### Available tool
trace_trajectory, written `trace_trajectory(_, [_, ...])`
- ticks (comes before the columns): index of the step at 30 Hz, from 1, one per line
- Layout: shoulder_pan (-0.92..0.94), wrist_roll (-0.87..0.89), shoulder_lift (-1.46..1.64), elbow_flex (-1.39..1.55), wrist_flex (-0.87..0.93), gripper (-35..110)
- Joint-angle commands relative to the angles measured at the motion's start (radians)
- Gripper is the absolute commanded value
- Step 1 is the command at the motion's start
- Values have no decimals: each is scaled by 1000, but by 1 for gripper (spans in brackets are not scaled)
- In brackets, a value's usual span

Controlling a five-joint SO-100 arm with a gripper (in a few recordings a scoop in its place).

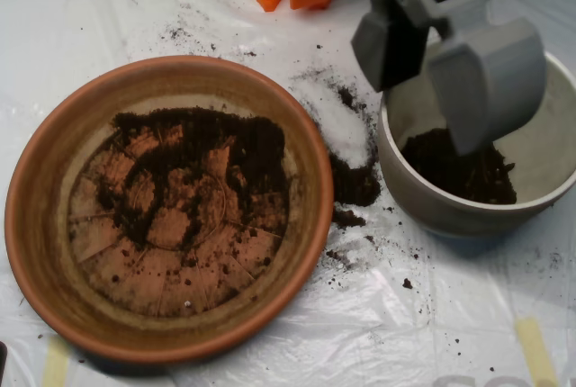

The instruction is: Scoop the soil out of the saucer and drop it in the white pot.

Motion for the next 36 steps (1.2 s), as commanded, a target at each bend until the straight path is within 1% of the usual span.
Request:
trace_trajectory(1, [126, -12, 110, -12, 0, 38])
trace_trajectory(4, [225, -37, 133, 98, -51, 38])
trace_trajectory(9, [344, -110, 189, 391, -193, 38])
trace_trajectory(14, [413, -218, 284, 709, -336, 38])
trace_trajectory(20, [459, -357, 301, 954, -462, 38])
trace_trajectory(27, [465, -460, 247, 1029, -509, 37])
trace_trajectory(36, [482, -578, 112, 1000, -574, 36])
